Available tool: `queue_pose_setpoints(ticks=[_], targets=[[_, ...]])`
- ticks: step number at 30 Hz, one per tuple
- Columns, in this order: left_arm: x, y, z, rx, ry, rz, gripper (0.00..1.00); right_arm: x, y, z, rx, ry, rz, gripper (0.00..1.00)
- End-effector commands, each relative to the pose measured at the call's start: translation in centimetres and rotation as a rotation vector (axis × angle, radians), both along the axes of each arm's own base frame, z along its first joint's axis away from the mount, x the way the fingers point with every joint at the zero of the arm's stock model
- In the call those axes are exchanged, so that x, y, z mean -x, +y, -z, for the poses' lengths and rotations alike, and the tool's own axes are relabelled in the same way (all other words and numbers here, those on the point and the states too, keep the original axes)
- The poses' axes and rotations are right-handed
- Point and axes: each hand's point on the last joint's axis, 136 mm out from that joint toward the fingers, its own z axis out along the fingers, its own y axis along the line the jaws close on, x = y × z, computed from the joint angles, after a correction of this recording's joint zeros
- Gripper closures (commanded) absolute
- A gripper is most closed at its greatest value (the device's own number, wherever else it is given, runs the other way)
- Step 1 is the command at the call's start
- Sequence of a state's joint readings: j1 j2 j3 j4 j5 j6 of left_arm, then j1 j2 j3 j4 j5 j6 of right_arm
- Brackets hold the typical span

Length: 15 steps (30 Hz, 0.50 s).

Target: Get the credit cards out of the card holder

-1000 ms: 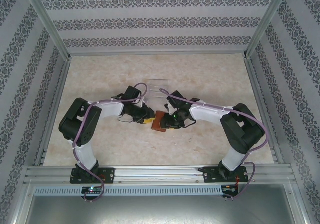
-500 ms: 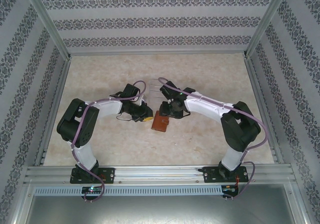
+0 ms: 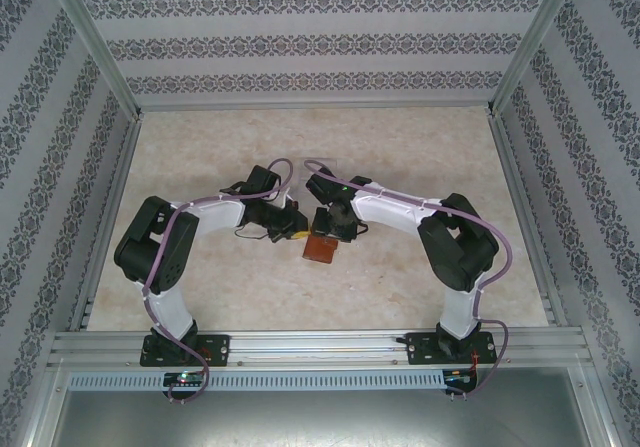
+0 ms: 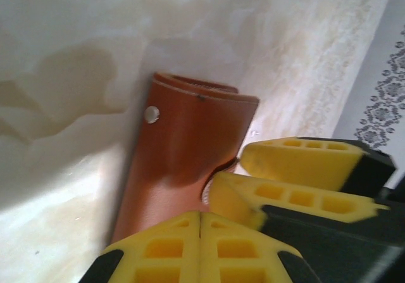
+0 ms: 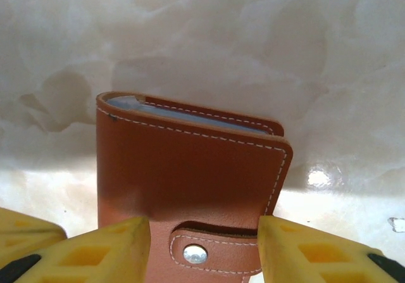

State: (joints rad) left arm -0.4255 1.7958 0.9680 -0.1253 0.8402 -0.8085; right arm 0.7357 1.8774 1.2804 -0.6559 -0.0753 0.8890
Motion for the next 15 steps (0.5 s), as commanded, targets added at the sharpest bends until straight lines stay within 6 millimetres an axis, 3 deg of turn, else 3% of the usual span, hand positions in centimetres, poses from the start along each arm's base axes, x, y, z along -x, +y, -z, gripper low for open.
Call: queue_pose_setpoints(ticks=[1,15], targets=[[0.2,-1.2,0.2,0.057,0.029,0.009,1.00,0.0,-0.3,0.6,0.028,0.007,0.020,0.52],[1.2,-0.8,2.8,-0.012,0.107,-0.023,1.00,0.7,-0.7,2.0,0.039,0.033,0.025,0.60]])
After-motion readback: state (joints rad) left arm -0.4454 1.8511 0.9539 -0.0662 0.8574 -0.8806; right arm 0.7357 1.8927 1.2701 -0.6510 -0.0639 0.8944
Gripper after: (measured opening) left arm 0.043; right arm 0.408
